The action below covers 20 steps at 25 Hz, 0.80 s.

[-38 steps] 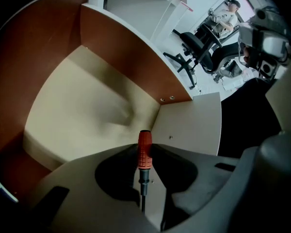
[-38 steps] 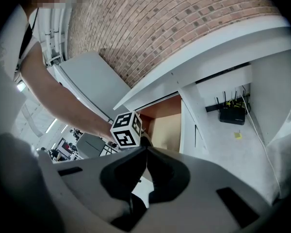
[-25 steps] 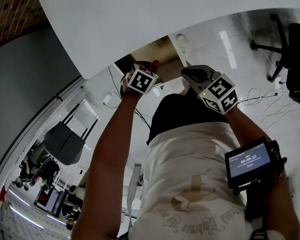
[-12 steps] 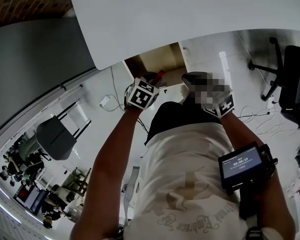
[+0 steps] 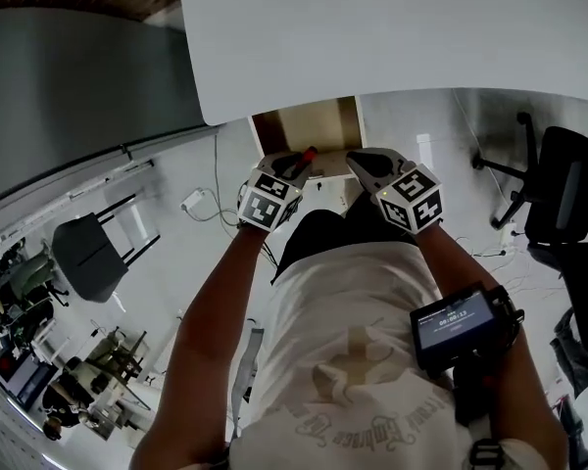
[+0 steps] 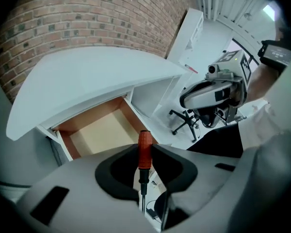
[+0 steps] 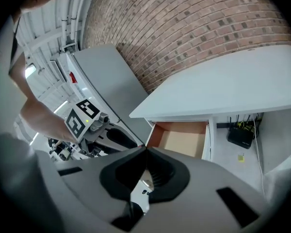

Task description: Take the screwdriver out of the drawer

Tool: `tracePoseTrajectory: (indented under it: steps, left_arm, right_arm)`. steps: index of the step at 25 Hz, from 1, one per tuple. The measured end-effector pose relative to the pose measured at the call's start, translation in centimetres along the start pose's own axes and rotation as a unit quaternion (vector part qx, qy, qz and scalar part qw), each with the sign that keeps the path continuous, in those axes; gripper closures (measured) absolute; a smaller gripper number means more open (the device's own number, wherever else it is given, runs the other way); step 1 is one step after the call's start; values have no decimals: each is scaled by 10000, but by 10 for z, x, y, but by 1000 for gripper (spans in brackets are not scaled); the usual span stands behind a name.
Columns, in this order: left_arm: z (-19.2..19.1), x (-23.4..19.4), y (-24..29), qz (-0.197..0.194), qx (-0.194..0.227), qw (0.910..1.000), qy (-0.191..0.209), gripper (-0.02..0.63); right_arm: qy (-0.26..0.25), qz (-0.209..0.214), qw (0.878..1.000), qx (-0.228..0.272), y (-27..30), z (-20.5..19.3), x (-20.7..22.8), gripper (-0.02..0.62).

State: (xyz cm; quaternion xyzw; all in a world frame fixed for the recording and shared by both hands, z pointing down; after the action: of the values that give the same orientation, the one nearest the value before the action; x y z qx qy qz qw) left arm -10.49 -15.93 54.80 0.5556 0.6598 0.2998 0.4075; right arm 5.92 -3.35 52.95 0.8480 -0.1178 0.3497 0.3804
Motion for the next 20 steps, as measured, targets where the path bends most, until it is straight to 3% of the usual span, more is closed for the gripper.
tracePoseTrajectory:
  steps: [10, 20]
  left_arm:
    - [-6, 12, -46, 475, 957, 9924, -609, 508]
    - [-16, 19, -98, 1149, 1663, 9714, -1249, 508]
  right_arm:
    - [-316, 66, 9995, -56, 1, 19, -21, 572]
    - [-657, 164, 9977, -96, 4, 39, -37, 572]
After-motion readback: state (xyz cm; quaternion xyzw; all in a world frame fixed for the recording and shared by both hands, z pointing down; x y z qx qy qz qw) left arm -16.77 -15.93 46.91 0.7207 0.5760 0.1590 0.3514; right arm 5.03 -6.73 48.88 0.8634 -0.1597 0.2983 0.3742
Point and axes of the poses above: the fingertips, and each gripper's own axes: y forward along the fingers, x to its right, z out of its top, the point moved 10 cm from there along -y, backward along the fingers, and after that the axes turned 13 degrees about y, right-handed, at the moved point
